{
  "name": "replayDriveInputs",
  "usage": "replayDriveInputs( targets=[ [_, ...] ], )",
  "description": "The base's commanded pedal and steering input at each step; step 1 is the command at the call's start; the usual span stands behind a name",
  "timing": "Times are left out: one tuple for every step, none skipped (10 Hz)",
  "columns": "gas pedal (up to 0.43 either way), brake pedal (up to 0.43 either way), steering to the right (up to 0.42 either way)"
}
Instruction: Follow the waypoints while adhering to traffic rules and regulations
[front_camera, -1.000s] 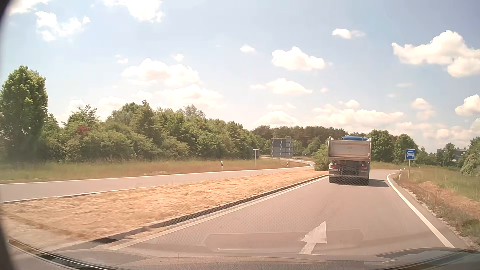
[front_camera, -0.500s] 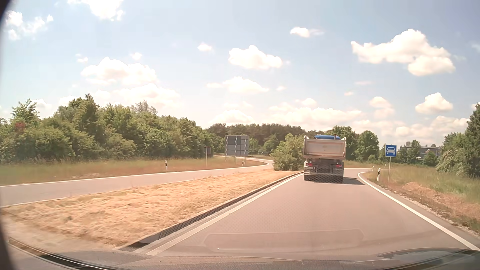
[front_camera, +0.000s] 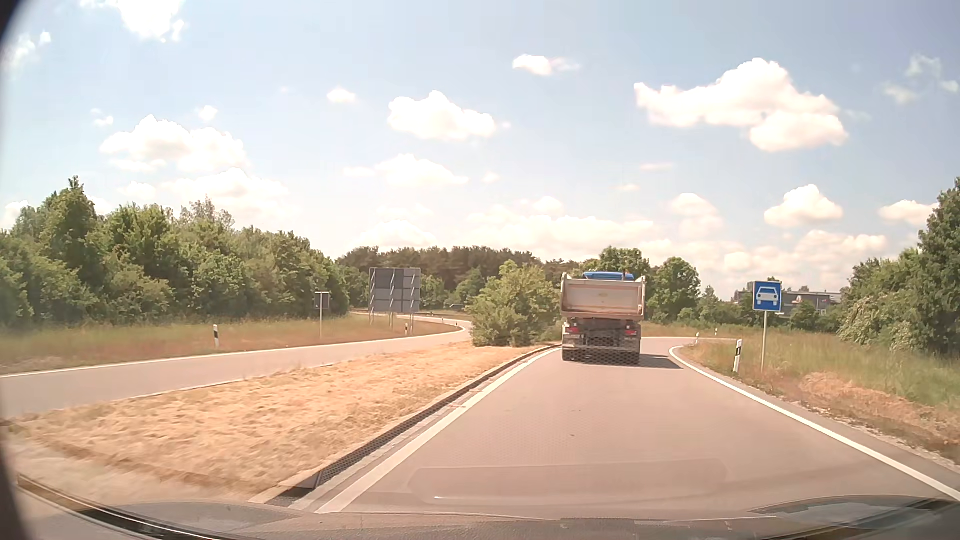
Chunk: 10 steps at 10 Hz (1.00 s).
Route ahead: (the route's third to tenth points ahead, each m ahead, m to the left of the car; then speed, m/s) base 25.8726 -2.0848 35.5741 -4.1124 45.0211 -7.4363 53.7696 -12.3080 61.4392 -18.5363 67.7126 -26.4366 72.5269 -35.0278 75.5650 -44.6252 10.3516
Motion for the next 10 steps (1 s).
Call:
replayDriveInputs(
  targets=[
    [0.280, 0.012, 0.077],
    [0.280, 0.012, 0.069],
    [0.280, 0.012, 0.054],
    [0.280, 0.012, 0.048],
    [0.280, 0.012, 0.048],
    [0.280, 0.012, 0.048],
    [0.280, 0.012, 0.048],
    [0.280, 0.012, 0.047],
    [0.280, 0.012, 0.045],
    [0.280, 0.012, 0.044]
  ],
)
